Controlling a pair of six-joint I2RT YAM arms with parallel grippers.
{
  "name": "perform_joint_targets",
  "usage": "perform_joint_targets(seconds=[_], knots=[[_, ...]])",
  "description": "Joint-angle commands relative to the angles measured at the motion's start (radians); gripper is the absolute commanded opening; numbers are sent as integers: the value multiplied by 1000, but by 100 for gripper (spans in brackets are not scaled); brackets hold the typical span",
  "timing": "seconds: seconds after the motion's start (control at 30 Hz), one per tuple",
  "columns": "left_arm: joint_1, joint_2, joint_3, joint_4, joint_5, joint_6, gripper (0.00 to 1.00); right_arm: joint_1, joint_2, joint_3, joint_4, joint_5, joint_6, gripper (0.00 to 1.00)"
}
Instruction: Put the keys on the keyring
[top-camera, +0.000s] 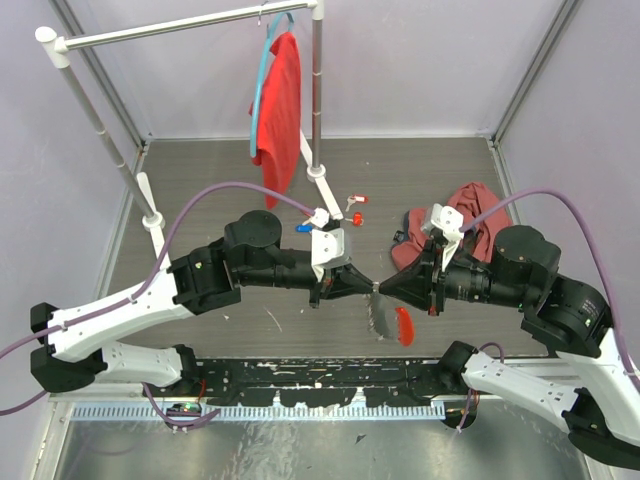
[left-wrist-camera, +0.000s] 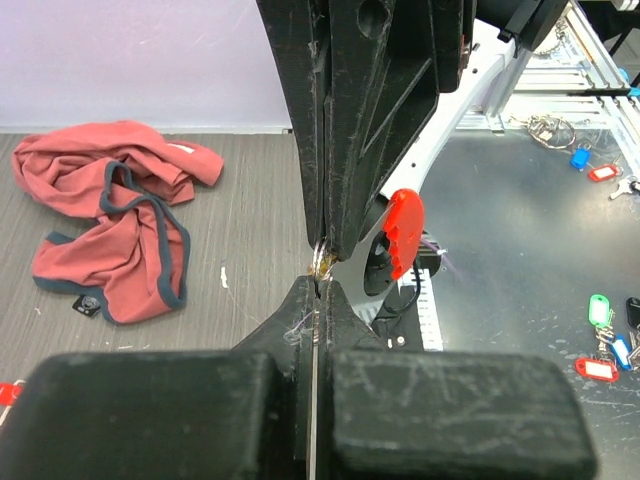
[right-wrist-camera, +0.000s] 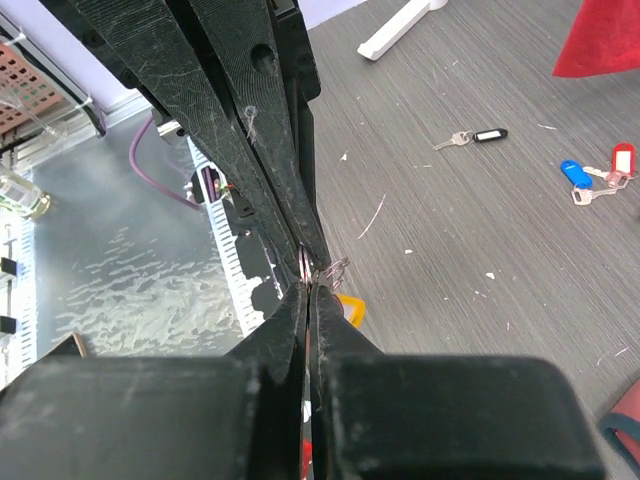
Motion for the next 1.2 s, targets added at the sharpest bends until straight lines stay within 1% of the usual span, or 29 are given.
perform_joint_targets(seconds=[0.0, 0.07, 0.1, 0.2, 0.33, 0.37, 0.43, 0.5, 0.67, 1.0, 1.17], knots=[[-3, -17, 26, 53, 16, -11, 0, 4, 4, 0, 81, -36, -9, 1], [-3, -15, 27, 53, 18, -14, 0, 4, 5, 3, 81, -41, -14, 1], [-4, -17, 27, 51, 15, -16, 3, 4, 8, 12, 69, -39, -22, 1], [-3, -26, 19, 51, -1, -21, 20, 4, 42, 63, -22, 1, -72, 1], [-4, -48, 6, 50, -42, -21, 36, 4, 98, 131, -146, 54, -129, 1], [-4, -51, 2, 50, -53, -22, 40, 4, 109, 143, -168, 63, -141, 1], [-4, -53, -1, 50, -67, -20, 42, 4, 125, 161, -196, 69, -158, 1], [-4, -49, 0, 46, -71, -20, 42, 4, 131, 168, -201, 70, -169, 1], [-3, -15, 24, 11, -69, -8, 35, 4, 153, 190, -231, 68, -188, 1], [-5, 62, 69, -51, -36, 9, 32, 4, 194, 230, -301, 52, -229, 1], [-13, 109, 94, -81, -25, 24, 26, 4, 194, 229, -303, 46, -234, 1]])
